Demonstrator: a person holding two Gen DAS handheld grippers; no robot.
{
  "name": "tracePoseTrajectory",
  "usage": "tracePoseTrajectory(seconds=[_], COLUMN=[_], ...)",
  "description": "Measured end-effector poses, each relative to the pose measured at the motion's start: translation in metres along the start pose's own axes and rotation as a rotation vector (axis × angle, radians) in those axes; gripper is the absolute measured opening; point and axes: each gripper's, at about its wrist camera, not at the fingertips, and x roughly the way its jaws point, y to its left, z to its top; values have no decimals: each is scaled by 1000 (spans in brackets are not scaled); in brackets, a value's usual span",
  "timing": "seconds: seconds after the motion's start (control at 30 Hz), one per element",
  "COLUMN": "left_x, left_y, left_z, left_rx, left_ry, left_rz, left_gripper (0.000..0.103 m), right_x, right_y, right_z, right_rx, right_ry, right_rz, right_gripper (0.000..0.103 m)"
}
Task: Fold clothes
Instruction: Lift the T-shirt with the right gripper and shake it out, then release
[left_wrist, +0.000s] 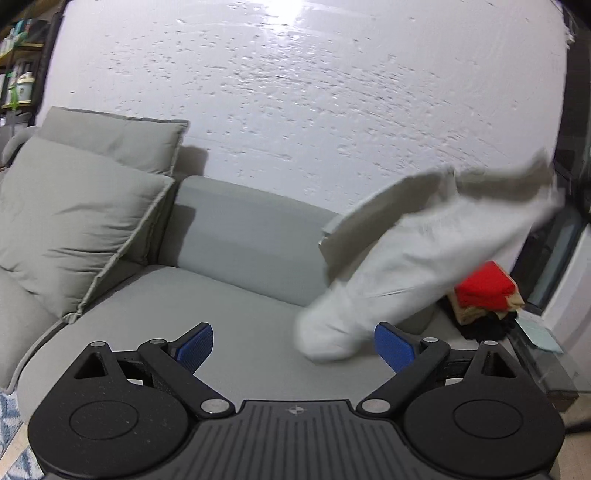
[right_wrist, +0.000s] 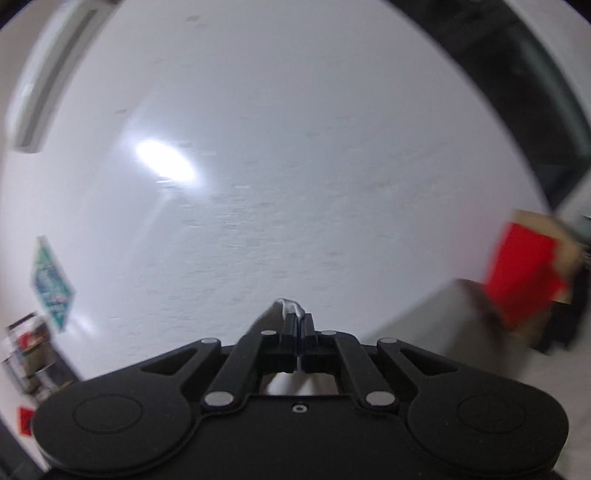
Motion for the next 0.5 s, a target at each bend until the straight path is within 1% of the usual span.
tracePoseTrajectory(seconds=[0.07,0.13,0.17,0.23,0.27,0.3,0.33,0.4,0.43,0.5], left_x=[5,13,20,34,42,52,62,81,88,100], left_y=[-7,-13,-16,-24,-28,-32,-37,-46,-49,-54], left_z=[-8,-19,-25,-36,-41,-46,-50,-59,-61,-66], left_rx=[26,49,55,56,53,50,46,43,51,67], left_ry=[29,68,95,153,184,216,247,303,316,342], left_rz=[-11,-13,-22,-44,-54,-59,-64,-67,-64,-58], left_gripper=[94,94,94,94,94,94,94,94,94,94], right_x=[-4,-6,-6,-7,-8,-8,-6,1,8,25], right_y=[-54,-108,-134,-180,-197,-209,-214,-219,-219,-214], right_z=[-22,-54,-72,-103,-116,-128,-137,-150,-155,-165], right_rx=[4,1,4,17,29,42,50,60,59,45], right_ry=[84,187,240,335,363,386,408,449,467,499], right_rz=[-112,-243,-316,-455,-503,-530,-530,-500,-476,-410], right_gripper=[2,2,6,10,15,21,23,27,28,35])
